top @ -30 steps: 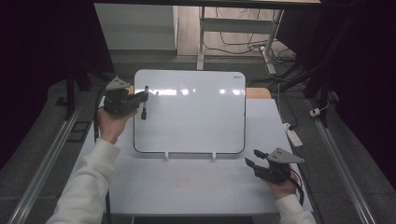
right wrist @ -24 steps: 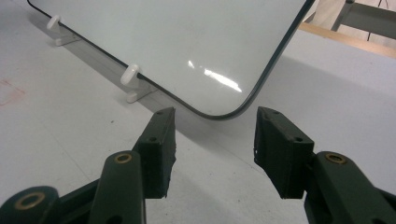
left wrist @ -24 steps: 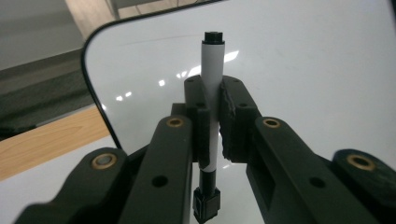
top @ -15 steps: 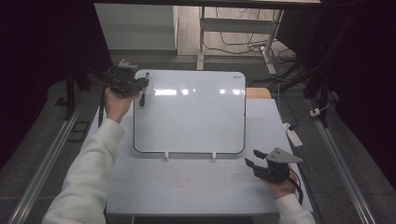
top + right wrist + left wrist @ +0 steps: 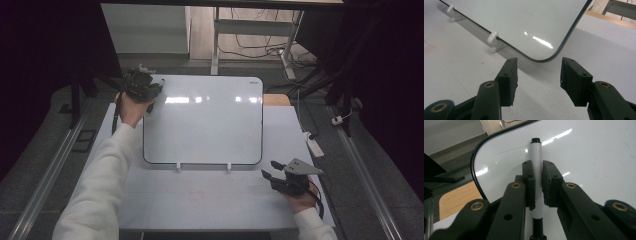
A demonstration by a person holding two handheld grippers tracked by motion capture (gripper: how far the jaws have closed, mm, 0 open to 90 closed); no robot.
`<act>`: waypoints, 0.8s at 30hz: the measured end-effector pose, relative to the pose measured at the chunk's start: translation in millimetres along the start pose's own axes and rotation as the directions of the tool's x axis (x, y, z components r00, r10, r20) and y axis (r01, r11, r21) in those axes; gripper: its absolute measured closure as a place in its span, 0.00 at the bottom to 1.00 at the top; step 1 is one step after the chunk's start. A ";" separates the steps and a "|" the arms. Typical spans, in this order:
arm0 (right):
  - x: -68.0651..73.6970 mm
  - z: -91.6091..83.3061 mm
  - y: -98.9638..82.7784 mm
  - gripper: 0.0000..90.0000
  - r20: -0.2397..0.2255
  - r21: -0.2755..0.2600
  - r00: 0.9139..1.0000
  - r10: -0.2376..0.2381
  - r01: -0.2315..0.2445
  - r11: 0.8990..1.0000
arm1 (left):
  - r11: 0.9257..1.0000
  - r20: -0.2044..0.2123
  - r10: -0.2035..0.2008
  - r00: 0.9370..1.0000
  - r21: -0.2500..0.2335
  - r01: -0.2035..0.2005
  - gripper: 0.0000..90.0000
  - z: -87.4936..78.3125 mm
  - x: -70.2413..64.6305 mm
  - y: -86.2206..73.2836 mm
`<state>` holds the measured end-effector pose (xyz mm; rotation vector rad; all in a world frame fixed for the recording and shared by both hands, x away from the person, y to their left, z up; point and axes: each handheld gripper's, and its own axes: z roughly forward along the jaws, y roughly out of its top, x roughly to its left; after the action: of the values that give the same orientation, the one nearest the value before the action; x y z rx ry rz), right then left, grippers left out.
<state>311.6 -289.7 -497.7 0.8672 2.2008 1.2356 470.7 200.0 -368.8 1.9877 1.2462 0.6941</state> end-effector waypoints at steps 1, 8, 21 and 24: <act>0.1 0.1 0.0 0.53 0.000 0.001 1.000 -0.001 0.001 1.000 | 1.000 -0.002 0.004 1.000 0.000 -0.004 0.89 -0.2 -0.3 -0.2; 0.1 -0.4 0.4 0.53 0.005 -0.002 1.000 -0.005 0.005 1.000 | 0.999 -0.005 0.014 1.000 -0.029 -0.014 0.74 -4.9 -0.6 -1.4; -3.1 -1.3 -0.3 0.53 -0.005 -0.012 1.000 0.003 -0.003 1.000 | 0.994 0.141 0.038 0.989 -0.105 -0.023 0.44 -57.3 -7.8 -55.8; -4.1 -0.7 -0.8 0.50 -0.022 -0.008 1.000 0.011 -0.011 1.000 | 0.993 0.163 0.048 0.985 -0.115 -0.029 0.40 -67.7 -13.6 -79.0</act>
<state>313.7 -293.3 -497.7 0.8677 2.2097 1.2642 372.1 229.9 -388.8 1.9387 1.0503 0.5914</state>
